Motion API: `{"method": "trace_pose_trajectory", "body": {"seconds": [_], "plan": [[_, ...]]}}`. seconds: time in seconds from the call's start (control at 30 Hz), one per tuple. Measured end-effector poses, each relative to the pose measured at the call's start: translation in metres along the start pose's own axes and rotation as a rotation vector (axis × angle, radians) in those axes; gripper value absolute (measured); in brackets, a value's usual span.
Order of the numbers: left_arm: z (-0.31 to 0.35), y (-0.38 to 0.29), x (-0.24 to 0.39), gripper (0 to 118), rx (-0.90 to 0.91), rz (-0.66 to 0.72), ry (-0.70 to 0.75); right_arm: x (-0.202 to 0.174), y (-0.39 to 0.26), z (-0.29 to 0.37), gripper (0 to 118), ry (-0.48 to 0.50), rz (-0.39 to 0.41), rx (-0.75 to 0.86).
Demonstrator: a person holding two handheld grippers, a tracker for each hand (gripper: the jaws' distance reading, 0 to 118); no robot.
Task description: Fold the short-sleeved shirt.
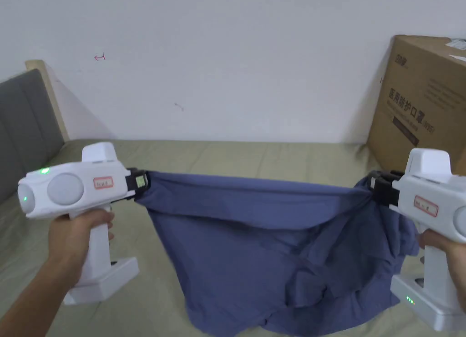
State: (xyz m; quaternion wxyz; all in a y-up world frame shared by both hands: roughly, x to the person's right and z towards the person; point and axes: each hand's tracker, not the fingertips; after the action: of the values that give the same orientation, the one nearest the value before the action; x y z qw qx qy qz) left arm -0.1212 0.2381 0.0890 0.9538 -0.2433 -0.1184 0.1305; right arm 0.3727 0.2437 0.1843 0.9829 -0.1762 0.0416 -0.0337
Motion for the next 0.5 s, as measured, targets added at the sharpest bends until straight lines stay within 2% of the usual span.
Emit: {"method": "trace_pose_trajectory", "body": {"seconds": [0.17, 0.5], "plan": [[-0.015, 0.065, 0.026, 0, 0.069, -0.076, 0.026, -0.006, 0.054, -0.013, 2, -0.016, 0.062, 0.065], [-0.059, 0.167, 0.039, 0, 0.193, -0.16, 0.086, -0.014, 0.137, -0.05, 2, -0.015, 0.098, 0.198]]}}
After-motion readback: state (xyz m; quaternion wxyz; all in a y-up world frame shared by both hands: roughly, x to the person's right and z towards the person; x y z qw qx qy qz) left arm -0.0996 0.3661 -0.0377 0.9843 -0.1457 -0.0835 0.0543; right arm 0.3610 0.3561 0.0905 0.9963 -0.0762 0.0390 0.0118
